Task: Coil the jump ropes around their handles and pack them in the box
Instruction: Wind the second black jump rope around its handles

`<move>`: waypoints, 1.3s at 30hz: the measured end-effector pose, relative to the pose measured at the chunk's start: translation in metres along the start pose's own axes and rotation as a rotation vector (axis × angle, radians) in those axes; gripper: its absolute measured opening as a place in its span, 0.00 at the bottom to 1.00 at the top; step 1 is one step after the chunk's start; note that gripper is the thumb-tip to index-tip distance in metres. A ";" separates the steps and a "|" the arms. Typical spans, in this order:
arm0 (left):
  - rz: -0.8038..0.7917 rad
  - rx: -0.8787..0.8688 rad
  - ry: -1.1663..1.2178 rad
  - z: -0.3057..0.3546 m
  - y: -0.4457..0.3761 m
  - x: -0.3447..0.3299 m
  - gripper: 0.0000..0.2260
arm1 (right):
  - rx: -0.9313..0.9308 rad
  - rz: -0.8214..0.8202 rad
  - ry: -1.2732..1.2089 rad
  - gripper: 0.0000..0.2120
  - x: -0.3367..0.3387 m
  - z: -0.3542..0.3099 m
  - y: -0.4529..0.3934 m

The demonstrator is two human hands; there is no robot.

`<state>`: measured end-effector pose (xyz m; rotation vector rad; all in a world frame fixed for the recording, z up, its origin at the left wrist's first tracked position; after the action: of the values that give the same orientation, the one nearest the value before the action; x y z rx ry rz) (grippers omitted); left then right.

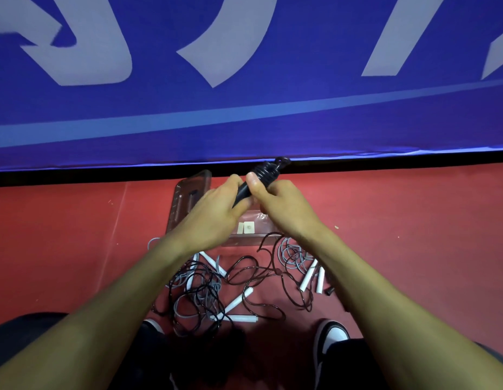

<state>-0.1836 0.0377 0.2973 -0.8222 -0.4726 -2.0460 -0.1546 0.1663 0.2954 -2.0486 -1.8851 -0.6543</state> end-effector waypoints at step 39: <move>0.128 0.074 0.010 0.003 0.003 0.013 0.17 | 0.108 0.039 0.236 0.28 0.002 -0.010 0.000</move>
<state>-0.1850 0.0305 0.3087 -0.7777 -0.4757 -1.9030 -0.1558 0.1626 0.3052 -1.8481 -1.7047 -0.7327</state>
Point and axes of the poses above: each hand's wrist, its own y-axis away from the middle knuckle, its own x-axis out of the back of the hand, z = x × y, the point moved 6 cm from there along -y, towards the middle knuckle
